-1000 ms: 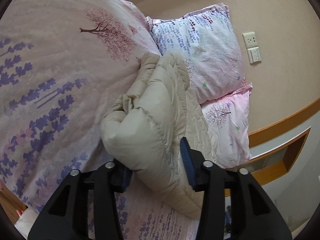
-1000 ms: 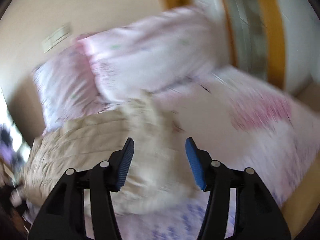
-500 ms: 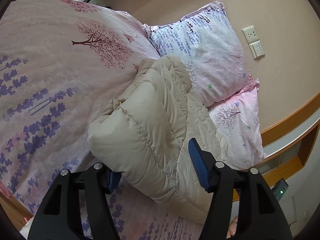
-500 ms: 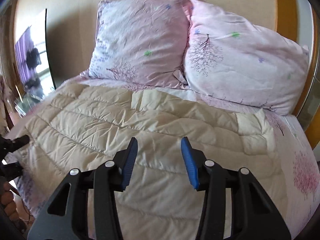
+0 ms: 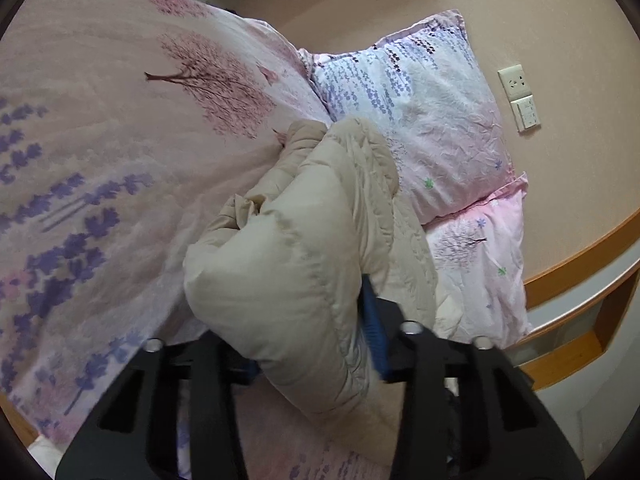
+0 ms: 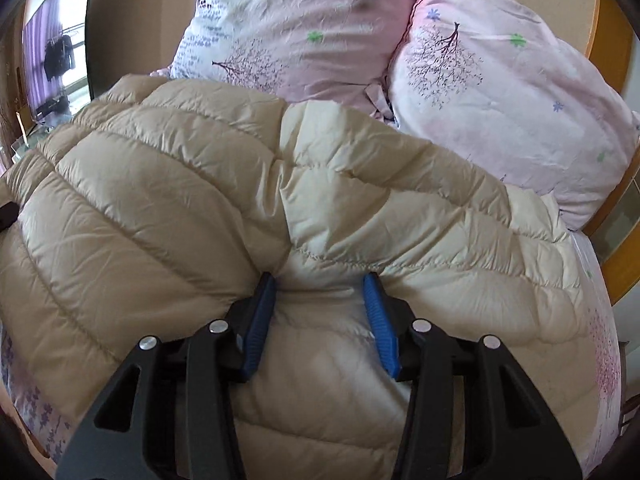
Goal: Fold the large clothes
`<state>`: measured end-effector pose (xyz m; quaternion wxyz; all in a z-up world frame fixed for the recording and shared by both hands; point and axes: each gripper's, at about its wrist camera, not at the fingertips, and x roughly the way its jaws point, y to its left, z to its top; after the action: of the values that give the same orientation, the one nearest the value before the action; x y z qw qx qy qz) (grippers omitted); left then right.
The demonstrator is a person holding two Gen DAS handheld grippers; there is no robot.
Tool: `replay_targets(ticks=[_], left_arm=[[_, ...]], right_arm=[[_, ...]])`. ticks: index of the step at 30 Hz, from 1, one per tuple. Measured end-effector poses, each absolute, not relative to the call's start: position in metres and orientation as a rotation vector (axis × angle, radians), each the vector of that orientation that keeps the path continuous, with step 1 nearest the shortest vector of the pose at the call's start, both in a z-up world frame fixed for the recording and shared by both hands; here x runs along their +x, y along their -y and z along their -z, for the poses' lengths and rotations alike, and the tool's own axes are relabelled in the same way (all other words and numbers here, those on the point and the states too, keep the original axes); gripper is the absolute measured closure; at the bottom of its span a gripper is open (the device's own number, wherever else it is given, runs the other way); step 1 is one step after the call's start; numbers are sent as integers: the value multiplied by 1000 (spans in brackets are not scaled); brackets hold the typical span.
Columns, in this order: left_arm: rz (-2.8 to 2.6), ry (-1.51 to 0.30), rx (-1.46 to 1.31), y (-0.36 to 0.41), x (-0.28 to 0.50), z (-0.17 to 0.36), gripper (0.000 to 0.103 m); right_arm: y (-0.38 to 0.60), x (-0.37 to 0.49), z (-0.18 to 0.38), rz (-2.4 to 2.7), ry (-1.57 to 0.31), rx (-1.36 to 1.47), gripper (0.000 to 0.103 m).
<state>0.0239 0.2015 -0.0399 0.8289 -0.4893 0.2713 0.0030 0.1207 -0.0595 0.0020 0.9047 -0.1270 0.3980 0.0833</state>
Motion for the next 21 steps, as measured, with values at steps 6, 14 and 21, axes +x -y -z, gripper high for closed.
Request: replay_targets(ticks=[6, 14, 21], left_arm=[[89, -472, -939, -191, 26, 3, 77], [308, -368, -805, -149, 35, -46, 77], [522, -378, -696, -92, 49, -69, 77]], right_arm=[[56, 124, 2, -161, -837, -263, 55], [58, 128, 3, -177, -851, -230, 55], [68, 130, 3, -233, -859, -168, 55]])
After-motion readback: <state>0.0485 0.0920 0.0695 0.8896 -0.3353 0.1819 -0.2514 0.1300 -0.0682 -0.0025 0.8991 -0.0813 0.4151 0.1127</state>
